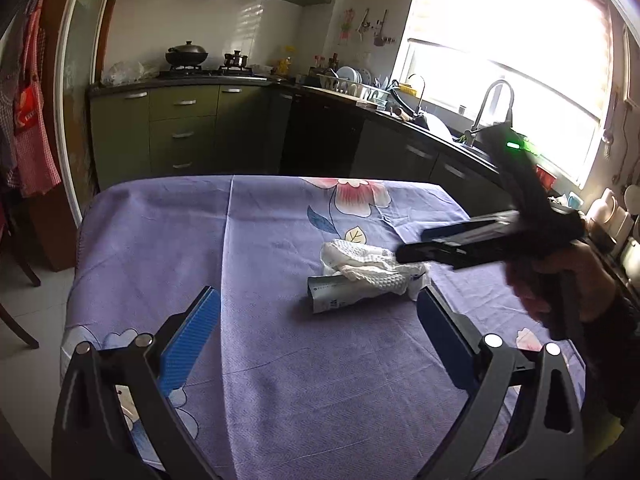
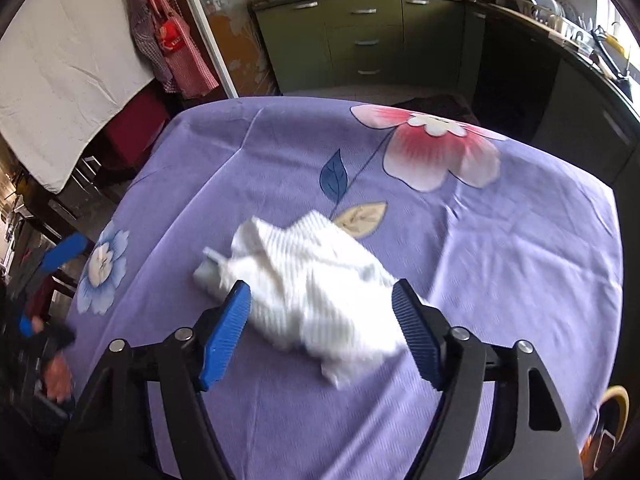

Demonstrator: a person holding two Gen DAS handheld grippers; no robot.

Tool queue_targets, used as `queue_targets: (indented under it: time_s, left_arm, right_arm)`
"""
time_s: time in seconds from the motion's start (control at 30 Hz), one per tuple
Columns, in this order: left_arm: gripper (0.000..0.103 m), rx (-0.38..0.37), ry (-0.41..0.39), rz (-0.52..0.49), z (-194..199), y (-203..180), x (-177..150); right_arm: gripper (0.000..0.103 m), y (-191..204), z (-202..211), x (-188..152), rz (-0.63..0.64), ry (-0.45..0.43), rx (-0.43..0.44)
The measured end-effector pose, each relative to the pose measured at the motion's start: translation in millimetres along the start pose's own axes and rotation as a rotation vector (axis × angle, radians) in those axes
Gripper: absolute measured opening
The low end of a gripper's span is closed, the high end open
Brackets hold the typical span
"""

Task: Collect trash
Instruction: 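Grasp the white tissues with the right gripper and lift them, then carry the tissues over the trash bin and open the right gripper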

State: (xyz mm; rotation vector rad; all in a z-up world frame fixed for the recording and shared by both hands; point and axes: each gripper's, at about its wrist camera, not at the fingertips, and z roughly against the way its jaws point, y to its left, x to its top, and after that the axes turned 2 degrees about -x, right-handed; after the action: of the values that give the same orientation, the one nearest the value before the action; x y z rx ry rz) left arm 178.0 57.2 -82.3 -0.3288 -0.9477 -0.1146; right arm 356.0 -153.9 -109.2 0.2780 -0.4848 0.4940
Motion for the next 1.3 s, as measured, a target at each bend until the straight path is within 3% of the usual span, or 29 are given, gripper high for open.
queue_targets:
  time_s: [0.13,0.27,0.3,0.33,0.4,0.83,1.1,1.3]
  left_arm:
    - [0.094,-0.004,0.012,0.012,-2,2,-1]
    - [0.094,-0.010,0.017,0.008,-4,1,-2]
    - [0.094,-0.012,0.018,0.007,-4,0,-2]
    - [0.094,-0.014,0.018,0.006,-4,0,-2]
    - [0.094,-0.015,0.020,0.006,-4,-1,-3]
    - [0.094,-0.002,0.031,0.011,-11,0,-5]
    - [0.094,0.016,0.040,-0.009,-14,-3,-8]
    - [0.094,0.016,0.044,-0.021,-15,-5,-10]
  right_arm:
    - [0.064,3,-33,16,0.004,0.069,-0.022]
    - [0.042,4,-54,20,0.006,0.103,-0.041]
    - [0.035,4,-53,20,0.007,0.094,-0.045]
    - [0.019,3,-53,21,0.003,0.092,-0.031]
    - [0.010,1,-48,20,-0.008,0.072,-0.031]
    - [0.008,-2,43,9,-0.034,-0.096,0.024]
    - [0.008,-10,84,4,-0.092,-0.144,0.120]
    - [0.008,-4,114,1,-0.076,-0.233,0.089]
